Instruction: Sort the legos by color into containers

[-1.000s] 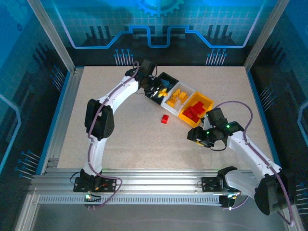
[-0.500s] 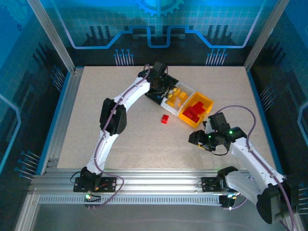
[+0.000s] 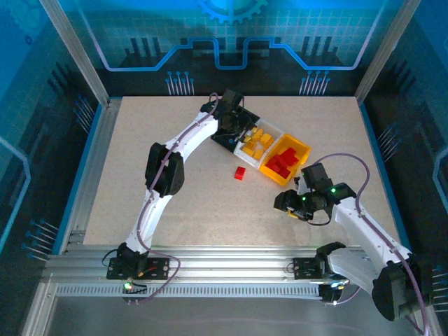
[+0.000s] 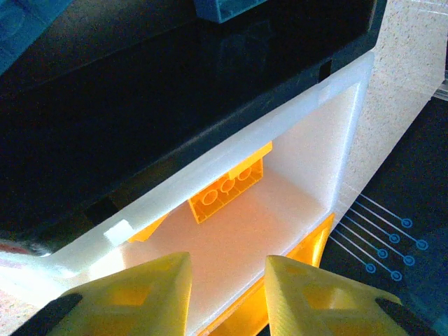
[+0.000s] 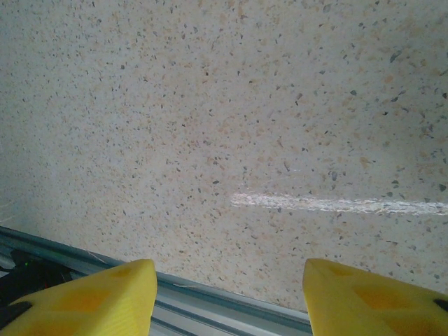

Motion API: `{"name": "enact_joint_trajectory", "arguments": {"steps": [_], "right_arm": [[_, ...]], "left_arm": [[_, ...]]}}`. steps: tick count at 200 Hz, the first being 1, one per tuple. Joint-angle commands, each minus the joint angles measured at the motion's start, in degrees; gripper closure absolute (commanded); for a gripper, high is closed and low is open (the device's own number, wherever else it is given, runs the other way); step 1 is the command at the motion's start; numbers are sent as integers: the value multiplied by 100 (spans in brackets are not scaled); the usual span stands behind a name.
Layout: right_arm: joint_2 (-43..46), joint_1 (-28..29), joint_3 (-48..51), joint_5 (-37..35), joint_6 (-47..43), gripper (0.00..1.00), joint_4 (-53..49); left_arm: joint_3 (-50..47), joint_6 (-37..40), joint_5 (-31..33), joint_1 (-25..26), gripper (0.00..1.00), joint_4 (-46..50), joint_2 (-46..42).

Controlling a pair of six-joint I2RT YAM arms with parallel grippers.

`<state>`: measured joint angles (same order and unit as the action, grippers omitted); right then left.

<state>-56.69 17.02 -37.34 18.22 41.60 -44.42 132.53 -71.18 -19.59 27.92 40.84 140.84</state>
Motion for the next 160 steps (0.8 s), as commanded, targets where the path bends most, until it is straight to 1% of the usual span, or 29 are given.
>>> {"name": "enact_joint_trajectory", "arguments": {"steps": [1, 26, 55, 80, 94, 112, 135, 143, 160], "right_arm": [[121, 90, -55, -2, 31, 41, -104], [232, 91, -32, -32, 66, 41, -152], [183, 89, -86, -19, 111, 41, -99], [-68, 130, -282, -3, 106, 41, -14], [-272, 200, -458, -71, 93, 41, -3], [-624, 353, -718, -193, 85, 41, 29], [-1220, 635, -1164, -430, 76, 41, 1], [-1487, 739, -1268, -501, 50, 41, -14], [-2112, 968, -1929, -627, -11, 40, -88]], "left_arm": [[-79, 172, -97, -27, 66, 135, -354], [-83, 325, -47, -32, 66, 217, -470], [-88, 789, 115, -34, 66, 465, -753], [-188, 1521, 375, -82, 66, 879, -1194], [-458, 2046, 630, -129, 65, 1188, -1612], [-1219, 2686, 1033, -223, 65, 1394, -2371], [-2591, 3365, 1624, -305, 63, 1497, -3492], [-3068, 3544, 1830, -305, 62, 1543, -3861], [-4139, 3721, 2082, -310, 61, 1568, -4611]]}}
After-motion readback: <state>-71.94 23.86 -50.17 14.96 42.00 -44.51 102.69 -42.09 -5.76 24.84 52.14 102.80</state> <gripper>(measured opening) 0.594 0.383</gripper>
